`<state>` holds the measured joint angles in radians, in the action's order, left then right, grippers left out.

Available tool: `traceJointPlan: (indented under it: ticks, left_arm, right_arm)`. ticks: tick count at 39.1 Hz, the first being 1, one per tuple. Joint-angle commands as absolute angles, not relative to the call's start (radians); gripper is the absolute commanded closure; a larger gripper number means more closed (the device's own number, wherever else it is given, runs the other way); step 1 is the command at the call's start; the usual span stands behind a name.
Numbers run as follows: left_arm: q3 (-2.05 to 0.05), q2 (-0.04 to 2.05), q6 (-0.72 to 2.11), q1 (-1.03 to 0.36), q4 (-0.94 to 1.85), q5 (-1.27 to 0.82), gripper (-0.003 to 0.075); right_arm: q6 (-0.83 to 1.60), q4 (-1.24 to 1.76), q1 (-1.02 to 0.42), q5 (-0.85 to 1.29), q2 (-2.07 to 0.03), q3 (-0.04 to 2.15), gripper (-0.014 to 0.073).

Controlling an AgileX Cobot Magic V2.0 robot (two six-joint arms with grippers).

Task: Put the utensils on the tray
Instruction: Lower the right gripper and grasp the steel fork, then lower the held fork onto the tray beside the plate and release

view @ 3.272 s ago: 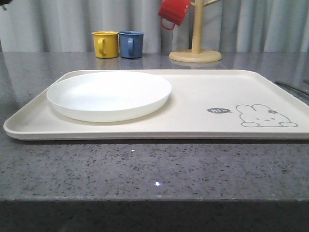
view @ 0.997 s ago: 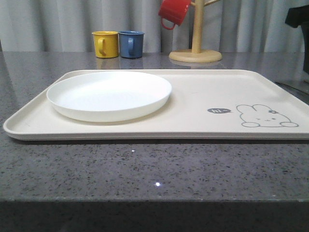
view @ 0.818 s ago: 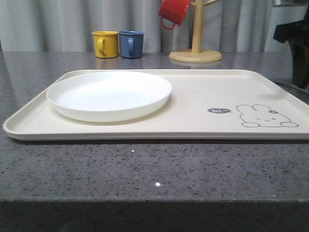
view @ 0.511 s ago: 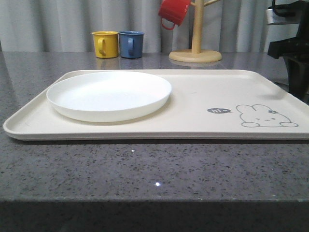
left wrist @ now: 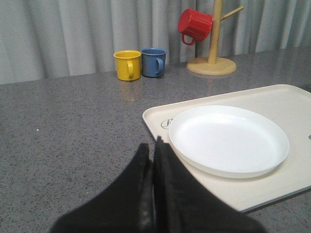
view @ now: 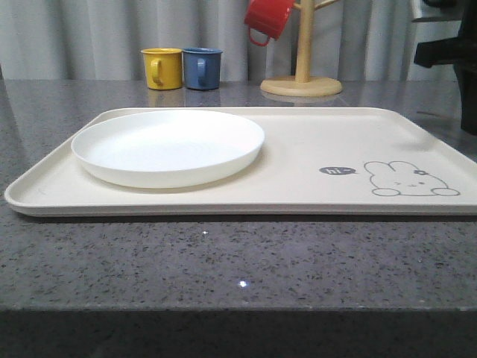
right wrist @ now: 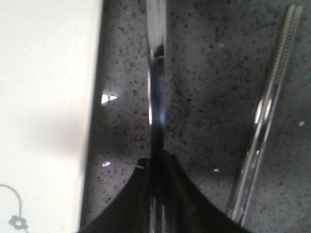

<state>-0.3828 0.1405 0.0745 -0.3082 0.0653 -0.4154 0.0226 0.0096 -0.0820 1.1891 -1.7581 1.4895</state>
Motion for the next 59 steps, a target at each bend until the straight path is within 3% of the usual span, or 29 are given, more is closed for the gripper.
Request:
traceJointPlan:
  ticks: [1, 10, 25, 49, 59]
  left_arm:
    - [-0.410, 0.151, 0.067, -0.309, 0.075, -0.333, 0.0738]
    - [-0.410, 0.151, 0.067, -0.309, 0.075, -0.333, 0.0738]
    - [-0.410, 0.151, 0.067, -0.309, 0.075, -0.333, 0.0738]
    - [-0.410, 0.151, 0.067, -0.309, 0.075, -0.333, 0.0738]
    - [-0.410, 0.151, 0.067, -0.309, 0.075, -0.333, 0.0738]
  right_arm:
    - [0.015, 0.009, -0.080, 1.236, -1.669, 1.563, 0.0659]
    - [-0.179, 0.014, -0.153, 1.318, -1.627, 1.633, 0.0652]
    - [-0.447, 0.028, -0.494, 1.229, -1.727, 1.653, 0.0652]
    - [-0.538, 0.020, -0.505, 1.091, -1.848, 1.670, 0.0650]
    - [-0.538, 0.020, -0.505, 1.097, -1.848, 1.670, 0.0451]
